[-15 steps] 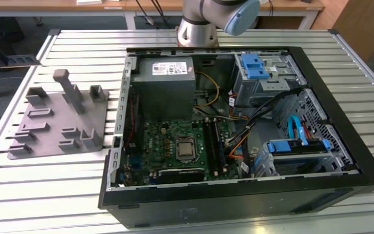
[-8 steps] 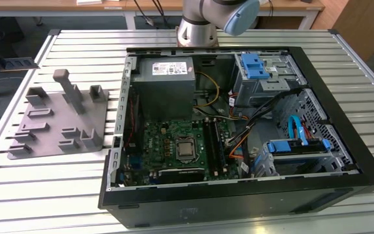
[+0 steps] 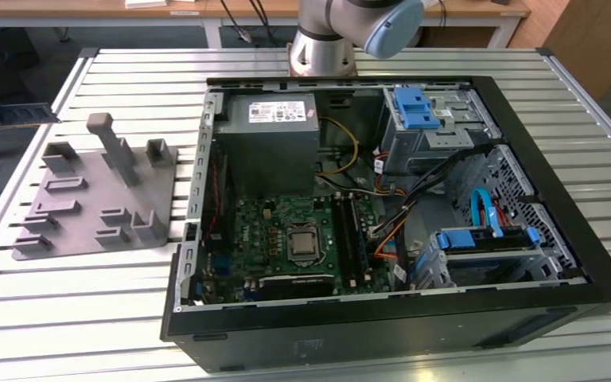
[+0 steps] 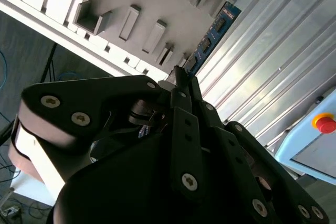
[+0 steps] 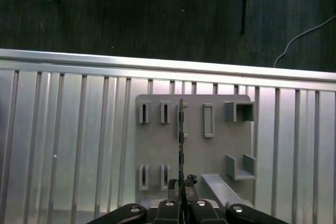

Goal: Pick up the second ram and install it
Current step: 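Pick up the second ram and move it above second insertion slot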

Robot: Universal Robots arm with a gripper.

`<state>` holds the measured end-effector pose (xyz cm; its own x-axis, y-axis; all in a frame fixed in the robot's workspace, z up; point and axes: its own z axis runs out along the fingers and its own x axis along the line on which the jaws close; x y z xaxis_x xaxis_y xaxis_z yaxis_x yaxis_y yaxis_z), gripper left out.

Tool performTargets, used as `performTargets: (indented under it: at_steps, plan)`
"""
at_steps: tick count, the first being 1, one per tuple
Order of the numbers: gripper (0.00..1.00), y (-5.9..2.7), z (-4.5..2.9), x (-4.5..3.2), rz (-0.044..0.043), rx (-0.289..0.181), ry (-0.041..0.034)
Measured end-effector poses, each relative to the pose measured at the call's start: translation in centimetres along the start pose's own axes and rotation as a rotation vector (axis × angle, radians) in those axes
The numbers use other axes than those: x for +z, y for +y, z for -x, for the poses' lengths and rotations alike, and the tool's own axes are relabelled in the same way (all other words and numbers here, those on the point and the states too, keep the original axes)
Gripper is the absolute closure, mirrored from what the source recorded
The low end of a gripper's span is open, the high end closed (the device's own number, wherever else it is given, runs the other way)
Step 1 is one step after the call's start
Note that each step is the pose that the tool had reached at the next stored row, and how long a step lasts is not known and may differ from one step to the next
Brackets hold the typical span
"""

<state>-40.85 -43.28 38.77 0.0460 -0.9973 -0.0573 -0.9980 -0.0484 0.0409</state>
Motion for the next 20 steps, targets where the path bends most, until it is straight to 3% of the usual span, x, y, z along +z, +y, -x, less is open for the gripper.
performTargets:
  at_steps: [8,20]
  plan:
    - [0.86,-0.33,0.0,-0.02,0.0003,0.0,0.0018]
    - [0.86,-3.9,-0.17,-0.17,0.001,0.0,0.0022]
